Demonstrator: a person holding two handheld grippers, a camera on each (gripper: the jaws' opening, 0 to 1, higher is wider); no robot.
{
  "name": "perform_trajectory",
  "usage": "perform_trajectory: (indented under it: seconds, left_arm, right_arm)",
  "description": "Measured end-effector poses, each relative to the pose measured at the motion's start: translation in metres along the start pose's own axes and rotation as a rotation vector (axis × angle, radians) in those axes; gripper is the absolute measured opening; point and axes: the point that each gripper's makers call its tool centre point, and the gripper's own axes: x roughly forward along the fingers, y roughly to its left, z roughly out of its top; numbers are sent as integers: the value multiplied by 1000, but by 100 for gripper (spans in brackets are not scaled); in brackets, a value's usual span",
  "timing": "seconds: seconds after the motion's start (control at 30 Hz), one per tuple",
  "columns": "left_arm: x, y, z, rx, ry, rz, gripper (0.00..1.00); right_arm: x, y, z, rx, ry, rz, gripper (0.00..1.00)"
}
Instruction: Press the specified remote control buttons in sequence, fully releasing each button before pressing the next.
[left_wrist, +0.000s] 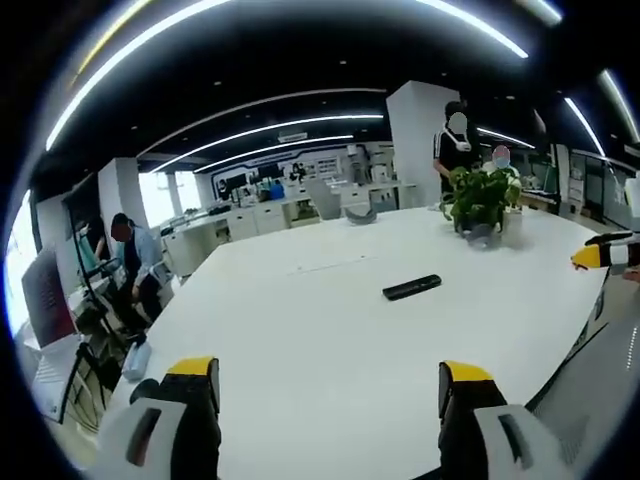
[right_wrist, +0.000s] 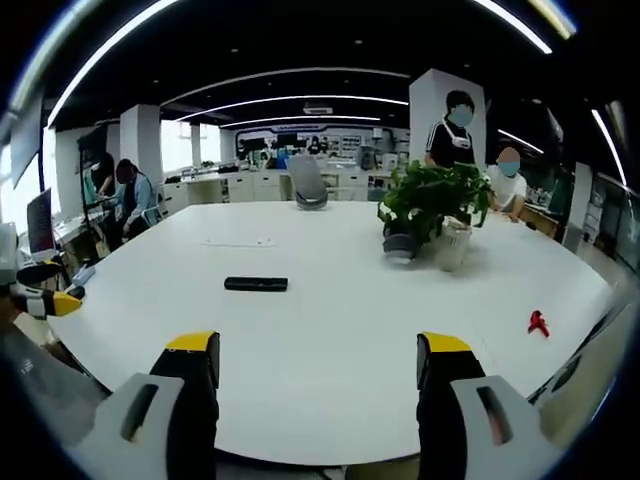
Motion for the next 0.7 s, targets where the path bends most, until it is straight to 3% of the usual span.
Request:
perform_trajectory:
  seconds: [0.7]
  left_arm:
    - [0,2,-2,4,10,12,91]
  right_arm:
    - [-1,2,0,-16,3,0,81]
